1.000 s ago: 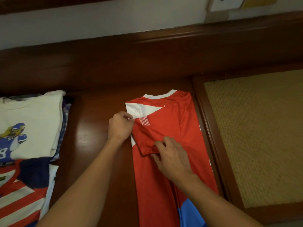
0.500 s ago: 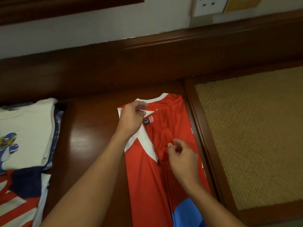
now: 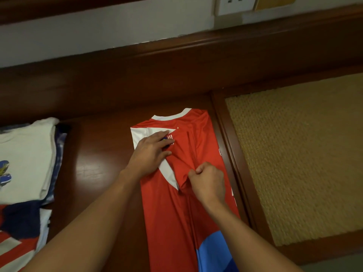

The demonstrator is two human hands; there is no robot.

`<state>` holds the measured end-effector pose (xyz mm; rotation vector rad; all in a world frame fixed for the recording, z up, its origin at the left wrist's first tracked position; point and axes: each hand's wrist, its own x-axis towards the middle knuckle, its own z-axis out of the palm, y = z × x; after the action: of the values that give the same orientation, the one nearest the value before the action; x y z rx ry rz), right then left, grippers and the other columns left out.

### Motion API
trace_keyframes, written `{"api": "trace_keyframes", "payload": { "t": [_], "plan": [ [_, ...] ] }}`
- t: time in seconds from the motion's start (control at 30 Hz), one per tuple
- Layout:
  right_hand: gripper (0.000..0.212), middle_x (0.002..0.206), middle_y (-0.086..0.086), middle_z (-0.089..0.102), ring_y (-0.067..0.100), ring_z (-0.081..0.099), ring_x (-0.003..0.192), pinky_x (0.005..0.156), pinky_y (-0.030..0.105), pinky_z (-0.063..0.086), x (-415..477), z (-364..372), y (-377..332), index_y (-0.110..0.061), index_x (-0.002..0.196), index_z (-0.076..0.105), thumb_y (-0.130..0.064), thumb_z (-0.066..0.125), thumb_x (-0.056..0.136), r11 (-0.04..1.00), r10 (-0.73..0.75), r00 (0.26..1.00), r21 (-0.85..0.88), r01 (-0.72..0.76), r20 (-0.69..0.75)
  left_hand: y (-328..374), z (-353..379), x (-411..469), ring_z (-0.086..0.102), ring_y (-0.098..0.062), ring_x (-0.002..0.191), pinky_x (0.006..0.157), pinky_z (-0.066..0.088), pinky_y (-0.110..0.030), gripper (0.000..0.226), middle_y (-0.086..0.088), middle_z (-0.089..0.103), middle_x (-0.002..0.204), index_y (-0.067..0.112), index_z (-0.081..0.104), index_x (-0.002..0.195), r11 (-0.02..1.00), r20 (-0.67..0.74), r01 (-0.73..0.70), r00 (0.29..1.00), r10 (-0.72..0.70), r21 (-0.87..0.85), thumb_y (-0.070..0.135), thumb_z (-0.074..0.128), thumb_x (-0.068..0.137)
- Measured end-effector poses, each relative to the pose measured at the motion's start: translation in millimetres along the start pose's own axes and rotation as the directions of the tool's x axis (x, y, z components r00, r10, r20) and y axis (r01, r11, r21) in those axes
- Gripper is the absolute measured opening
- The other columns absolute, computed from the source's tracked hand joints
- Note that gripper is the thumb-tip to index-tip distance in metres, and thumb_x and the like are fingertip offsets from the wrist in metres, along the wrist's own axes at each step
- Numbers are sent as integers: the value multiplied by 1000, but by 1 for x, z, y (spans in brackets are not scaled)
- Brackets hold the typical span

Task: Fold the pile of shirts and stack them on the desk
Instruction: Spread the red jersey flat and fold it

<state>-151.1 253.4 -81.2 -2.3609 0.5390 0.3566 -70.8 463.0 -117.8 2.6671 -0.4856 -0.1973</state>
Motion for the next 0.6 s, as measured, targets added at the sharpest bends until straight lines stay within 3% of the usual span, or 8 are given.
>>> {"api": "trace_keyframes", "payload": {
  "t": [0.1, 0.2, 0.3, 0.43, 0.6],
  "plan": [
    [30, 115, 5, 59, 31, 66, 95, 74, 41, 52, -10, 0, 9, -25, 119, 59, -34, 65, 92, 962, -244, 969, -134, 237, -41, -1, -3, 3, 47, -22, 139, 105, 46, -53, 46, 0, 50, 152, 28, 66, 132, 1000, 7, 1, 1000, -1, 2, 42, 64, 88],
    [35, 122, 2, 43, 27, 63, 99, 72, 42, 56, -13, 5, 17, -33, 130, 56, -32, 58, 96, 858, -423, 901, -280, 431, 93, -2, -5, 7, 45, -23, 141, 107, 45, -53, 46, -1, 49, 153, 27, 64, 134, 1000, 28, -5, 1000, 4, 22, 34, 72, 90],
    [36, 124, 2, 43, 26, 60, 104, 76, 41, 57, -9, 3, 24, -34, 133, 58, -31, 57, 97, 855, -454, 881, -214, 473, 135, 5, -4, 5, 45, -28, 141, 110, 43, -53, 50, -8, 48, 153, 22, 62, 137, 998, 18, 46, 999, -46, 33, 26, 76, 88],
    [40, 128, 1, 50, 22, 60, 108, 82, 39, 55, -17, -16, 49, -32, 136, 61, -33, 63, 96, 843, -524, 850, -112, 526, 56, 26, 6, -32, 56, -31, 128, 107, 47, -46, 39, -14, 55, 144, 18, 70, 126, 991, -186, 91, 977, -108, -97, 20, 76, 88],
    [41, 138, 1, 59, 23, 58, 119, 98, 38, 51, -43, -37, 114, -28, 130, 67, -26, 71, 90, 816, -525, 847, -235, 528, 78, 66, 35, -125, 59, -28, 123, 103, 46, -46, 29, -8, 60, 138, 21, 74, 115, 999, -230, -2, 973, -7, -42, 35, 61, 93]
  ]
}}
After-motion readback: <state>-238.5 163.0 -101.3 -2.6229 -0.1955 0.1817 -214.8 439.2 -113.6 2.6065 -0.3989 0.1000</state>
